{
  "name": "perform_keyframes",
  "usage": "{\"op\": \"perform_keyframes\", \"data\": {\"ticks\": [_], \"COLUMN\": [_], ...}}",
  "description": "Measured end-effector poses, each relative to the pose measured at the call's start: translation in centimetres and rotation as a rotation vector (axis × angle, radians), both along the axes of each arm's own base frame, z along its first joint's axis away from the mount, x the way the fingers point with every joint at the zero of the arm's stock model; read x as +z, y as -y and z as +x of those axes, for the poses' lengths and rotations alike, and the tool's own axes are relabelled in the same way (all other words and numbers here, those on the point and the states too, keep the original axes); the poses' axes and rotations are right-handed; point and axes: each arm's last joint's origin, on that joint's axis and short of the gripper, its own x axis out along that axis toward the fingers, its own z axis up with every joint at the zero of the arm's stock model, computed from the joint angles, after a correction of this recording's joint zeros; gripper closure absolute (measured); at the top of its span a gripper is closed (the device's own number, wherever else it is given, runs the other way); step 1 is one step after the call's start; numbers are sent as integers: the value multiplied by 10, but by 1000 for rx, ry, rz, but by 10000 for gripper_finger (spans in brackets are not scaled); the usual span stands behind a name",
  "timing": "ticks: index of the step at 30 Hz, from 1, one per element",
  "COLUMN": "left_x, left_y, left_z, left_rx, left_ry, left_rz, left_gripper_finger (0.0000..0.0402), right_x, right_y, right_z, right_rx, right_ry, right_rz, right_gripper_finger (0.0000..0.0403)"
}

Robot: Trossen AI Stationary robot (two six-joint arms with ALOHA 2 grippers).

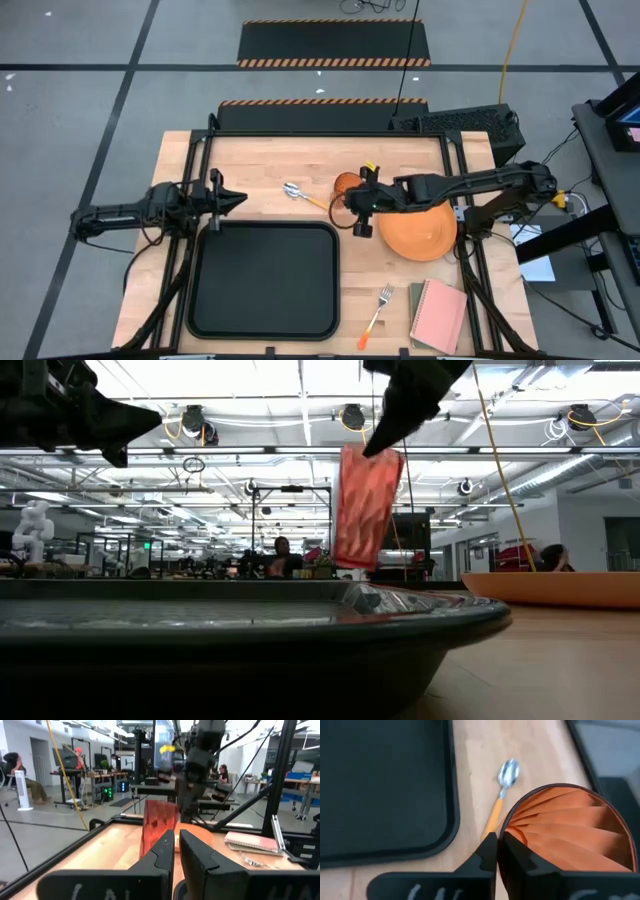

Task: Pick and place plate/cup/fork/spoon on tray
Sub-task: Put the brown cup on the black tray

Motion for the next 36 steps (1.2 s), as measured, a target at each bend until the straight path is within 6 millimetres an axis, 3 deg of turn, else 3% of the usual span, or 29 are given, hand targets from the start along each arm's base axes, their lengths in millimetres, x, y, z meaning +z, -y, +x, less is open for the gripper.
{"op": "perform_keyframes", "data": {"ticks": [12, 22, 29, 36], "left_x": [20, 43, 70, 101], "left_y": [-3, -4, 16, 53], "left_z": [22, 55, 91, 132], "left_rx": [45, 31, -60, -111], "left_ry": [-137, -243, -291, -307], "left_rz": [-54, -126, -79, 72], "left_gripper_finger": [369, 369, 369, 366], "right_x": [8, 14, 14, 13], "right_y": [-50, -83, -93, -94], "right_z": [-2, -7, -10, -9], "right_rx": [34, 113, 165, 188], "right_ry": [114, 190, 195, 192], "right_rz": [-116, -110, -81, -61], "right_gripper_finger": [402, 402, 403, 403]}}
